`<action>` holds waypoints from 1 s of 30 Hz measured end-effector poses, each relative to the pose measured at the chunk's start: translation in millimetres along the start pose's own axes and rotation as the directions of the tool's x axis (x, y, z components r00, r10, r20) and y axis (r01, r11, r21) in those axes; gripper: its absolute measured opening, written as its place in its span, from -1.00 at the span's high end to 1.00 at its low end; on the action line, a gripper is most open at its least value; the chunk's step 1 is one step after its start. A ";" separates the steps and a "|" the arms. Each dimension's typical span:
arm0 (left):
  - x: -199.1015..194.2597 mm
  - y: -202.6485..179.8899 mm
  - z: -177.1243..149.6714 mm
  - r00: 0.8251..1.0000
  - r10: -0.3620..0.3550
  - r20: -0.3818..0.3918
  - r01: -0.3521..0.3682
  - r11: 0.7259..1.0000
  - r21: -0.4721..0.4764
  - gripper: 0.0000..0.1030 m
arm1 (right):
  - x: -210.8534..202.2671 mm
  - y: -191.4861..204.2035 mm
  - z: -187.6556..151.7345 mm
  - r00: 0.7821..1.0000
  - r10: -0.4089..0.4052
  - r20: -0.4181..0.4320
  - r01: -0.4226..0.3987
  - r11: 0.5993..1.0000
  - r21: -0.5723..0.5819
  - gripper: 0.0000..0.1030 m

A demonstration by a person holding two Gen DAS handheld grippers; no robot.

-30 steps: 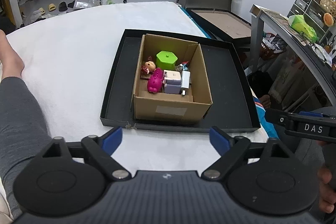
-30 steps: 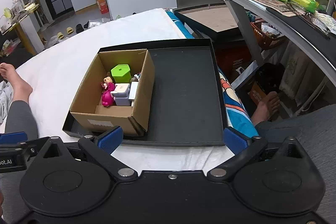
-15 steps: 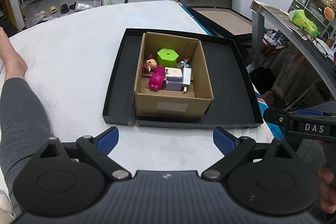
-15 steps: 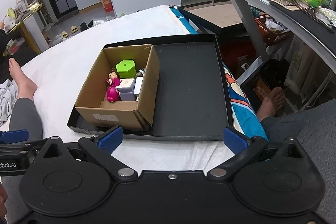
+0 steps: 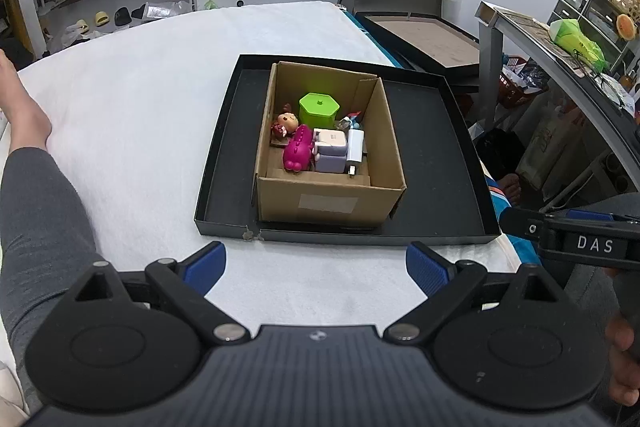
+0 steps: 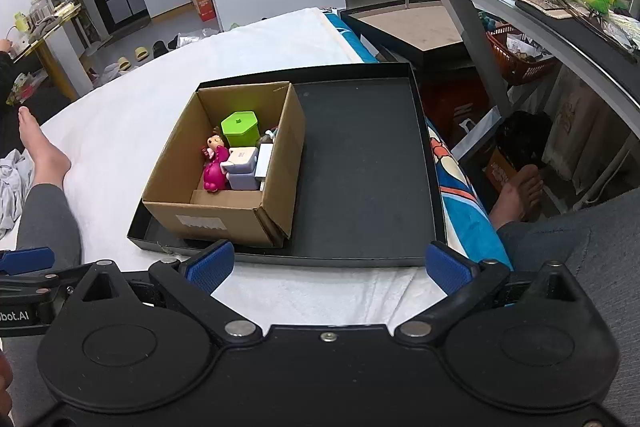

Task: Organize rigid objects

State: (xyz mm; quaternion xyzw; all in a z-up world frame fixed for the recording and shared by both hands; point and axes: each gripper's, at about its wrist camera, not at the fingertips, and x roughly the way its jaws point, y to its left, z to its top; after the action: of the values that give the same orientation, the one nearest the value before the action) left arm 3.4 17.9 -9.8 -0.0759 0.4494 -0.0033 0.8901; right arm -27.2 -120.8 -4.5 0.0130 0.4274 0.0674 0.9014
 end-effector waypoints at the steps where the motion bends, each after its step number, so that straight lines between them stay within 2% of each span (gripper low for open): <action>1: 0.0 -0.1 -0.1 1.000 0.001 0.000 -0.001 1.000 0.001 -0.86 | 0.0 0.0 0.0 1.000 0.000 0.001 0.000 1.000 0.000 -1.00; 30: -6.5 1.7 1.0 1.000 0.009 0.007 -0.009 1.000 0.001 -0.86 | -2.4 -0.4 1.6 1.000 0.005 0.008 -0.005 1.000 0.013 -1.00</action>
State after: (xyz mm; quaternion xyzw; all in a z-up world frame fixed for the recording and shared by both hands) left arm 0.3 20.2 -4.3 -0.0735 0.4469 0.0010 0.8916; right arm -27.4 -121.4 -1.6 0.0201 0.4240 0.0671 0.9030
